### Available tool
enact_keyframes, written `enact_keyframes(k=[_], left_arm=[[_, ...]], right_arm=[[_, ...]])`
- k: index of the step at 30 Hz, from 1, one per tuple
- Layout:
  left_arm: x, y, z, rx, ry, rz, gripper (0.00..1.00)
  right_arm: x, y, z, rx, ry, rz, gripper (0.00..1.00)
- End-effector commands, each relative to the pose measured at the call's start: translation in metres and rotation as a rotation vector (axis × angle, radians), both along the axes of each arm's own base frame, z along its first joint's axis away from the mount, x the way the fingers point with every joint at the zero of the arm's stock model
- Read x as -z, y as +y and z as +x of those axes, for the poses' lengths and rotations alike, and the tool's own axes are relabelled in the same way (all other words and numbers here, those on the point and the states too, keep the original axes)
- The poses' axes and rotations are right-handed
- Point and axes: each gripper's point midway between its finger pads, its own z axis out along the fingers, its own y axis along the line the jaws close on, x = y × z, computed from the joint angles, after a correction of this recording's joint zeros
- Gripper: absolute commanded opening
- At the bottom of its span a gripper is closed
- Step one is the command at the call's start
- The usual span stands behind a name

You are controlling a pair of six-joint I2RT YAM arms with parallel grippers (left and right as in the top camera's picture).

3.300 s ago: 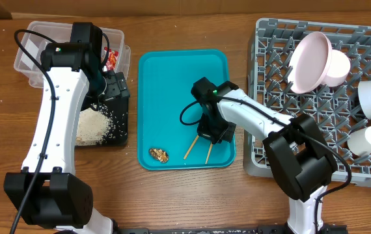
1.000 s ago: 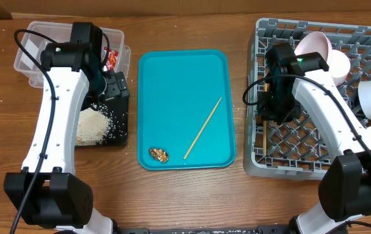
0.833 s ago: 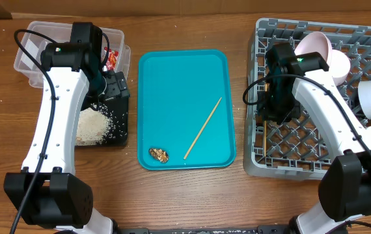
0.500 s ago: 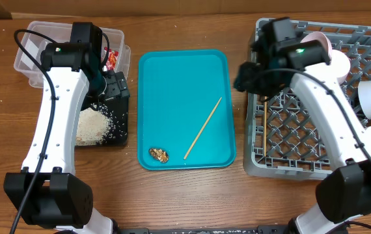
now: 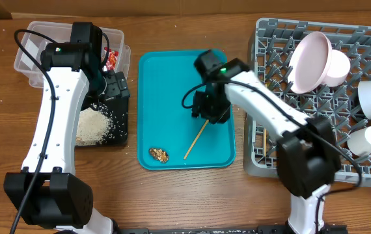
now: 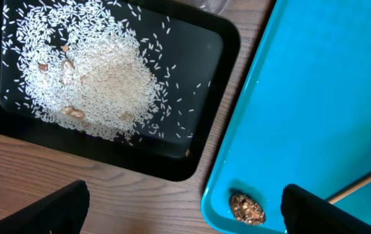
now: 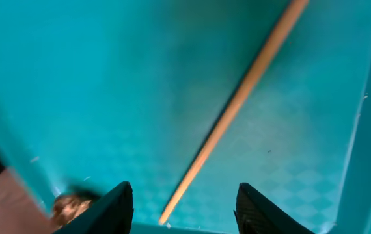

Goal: Sort waste into correct bins and load items into the dishwasher
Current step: 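Reach the right gripper to the second chopstick on the teal tray and grasp it, then carry the second chopstick with the right gripper into the rack slot and release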

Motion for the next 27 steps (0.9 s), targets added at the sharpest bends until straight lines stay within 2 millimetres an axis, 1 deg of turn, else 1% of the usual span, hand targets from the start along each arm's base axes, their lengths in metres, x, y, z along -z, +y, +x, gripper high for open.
enact_keyframes(k=[1,4,6,11,15,16,18,20,25,26,27], left_arm=[[-0.011,-0.002,0.002,-0.010,-0.035,-0.008,0.96],[-0.011,-0.002,0.002,-0.007,-0.035,-0.008,0.96],[-0.011,-0.002,0.003,-0.007,-0.035,-0.008,0.96],[-0.011,-0.002,0.002,-0.007,-0.035,-0.008,0.96],[-0.011,-0.002,0.002,-0.007,-0.032,-0.008,0.96],[-0.011,-0.002,0.002,-0.007,-0.033,-0.008,0.96],[-0.011,-0.002,0.002,-0.007,-0.033,-0.008,0.96],[-0.011,-0.002,0.002,-0.007,-0.032,-0.008,0.96],[-0.011,-0.002,0.002,-0.007,-0.033,-0.008,0.96],[-0.011,-0.002,0.002,-0.007,-0.032,-0.008,0.96],[-0.011,-0.002,0.002,-0.007,-0.032,-0.008,0.96]], right_arm=[[0.020,-0.001,-0.006,0.088,0.064,-0.047,0.53],[0.034,-0.001,-0.009,0.085,0.093,-0.068,0.53],[0.040,-0.001,-0.011,0.084,0.107,-0.078,0.48],[0.049,-0.005,-0.012,0.108,0.123,-0.108,0.43],[0.061,-0.010,-0.014,0.105,0.137,-0.145,0.39],[0.066,-0.011,-0.016,0.105,0.149,-0.153,0.37],[0.072,-0.012,-0.018,0.105,0.166,-0.165,0.29],[0.075,-0.013,-0.020,0.104,0.174,-0.170,0.23],[0.077,-0.014,-0.021,0.104,0.183,-0.176,0.18],[0.077,-0.013,-0.021,0.103,0.185,-0.173,0.12],[0.077,-0.014,-0.022,0.100,0.188,-0.174,0.10]])
